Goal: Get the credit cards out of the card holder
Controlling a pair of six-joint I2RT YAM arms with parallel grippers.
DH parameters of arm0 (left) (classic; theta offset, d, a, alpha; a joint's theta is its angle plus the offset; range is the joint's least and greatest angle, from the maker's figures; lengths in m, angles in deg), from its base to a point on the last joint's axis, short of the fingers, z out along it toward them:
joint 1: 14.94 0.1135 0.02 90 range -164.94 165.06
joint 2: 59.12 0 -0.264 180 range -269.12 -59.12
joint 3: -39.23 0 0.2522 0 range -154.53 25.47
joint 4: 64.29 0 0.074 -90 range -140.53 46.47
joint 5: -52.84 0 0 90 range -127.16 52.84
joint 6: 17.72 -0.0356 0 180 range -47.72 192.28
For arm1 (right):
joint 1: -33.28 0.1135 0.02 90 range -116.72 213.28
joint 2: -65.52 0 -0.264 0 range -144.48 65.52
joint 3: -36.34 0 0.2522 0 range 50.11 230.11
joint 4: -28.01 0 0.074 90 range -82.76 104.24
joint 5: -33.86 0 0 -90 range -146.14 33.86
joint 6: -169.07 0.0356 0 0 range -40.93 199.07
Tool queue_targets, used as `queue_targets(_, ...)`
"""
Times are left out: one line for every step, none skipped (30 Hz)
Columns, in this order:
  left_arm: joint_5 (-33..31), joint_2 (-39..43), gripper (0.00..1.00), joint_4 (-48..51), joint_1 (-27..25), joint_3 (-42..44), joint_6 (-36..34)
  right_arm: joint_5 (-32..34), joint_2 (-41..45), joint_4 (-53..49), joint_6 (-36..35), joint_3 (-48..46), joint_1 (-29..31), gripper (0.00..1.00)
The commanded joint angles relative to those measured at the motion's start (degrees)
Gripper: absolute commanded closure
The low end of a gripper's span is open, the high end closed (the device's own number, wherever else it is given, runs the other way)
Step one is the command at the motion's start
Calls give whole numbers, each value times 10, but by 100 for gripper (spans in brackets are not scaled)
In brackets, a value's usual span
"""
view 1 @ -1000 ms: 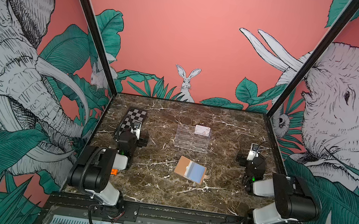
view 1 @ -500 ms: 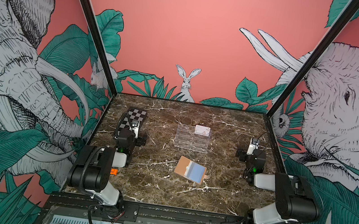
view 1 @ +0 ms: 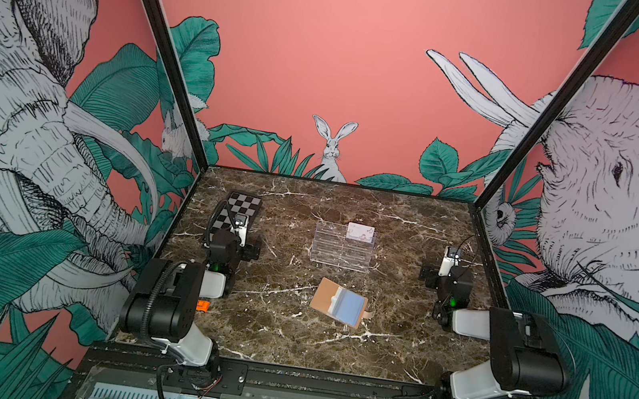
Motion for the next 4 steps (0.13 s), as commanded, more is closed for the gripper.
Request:
queue_targets(6, 0, 1, 0, 3, -8, 1, -5, 5, 0, -2, 10, 0, 2)
queue_targets(6, 0, 1, 0, 3, -8, 1, -5, 4, -1, -3, 11, 1, 2)
queue_targets(6, 1, 1, 1, 2, -8, 2, -5, 4, -1, -3, 11, 1, 2)
queue_targets(5, 1, 1, 0, 2, -8, 1, -5, 5, 0, -3, 9, 1, 2)
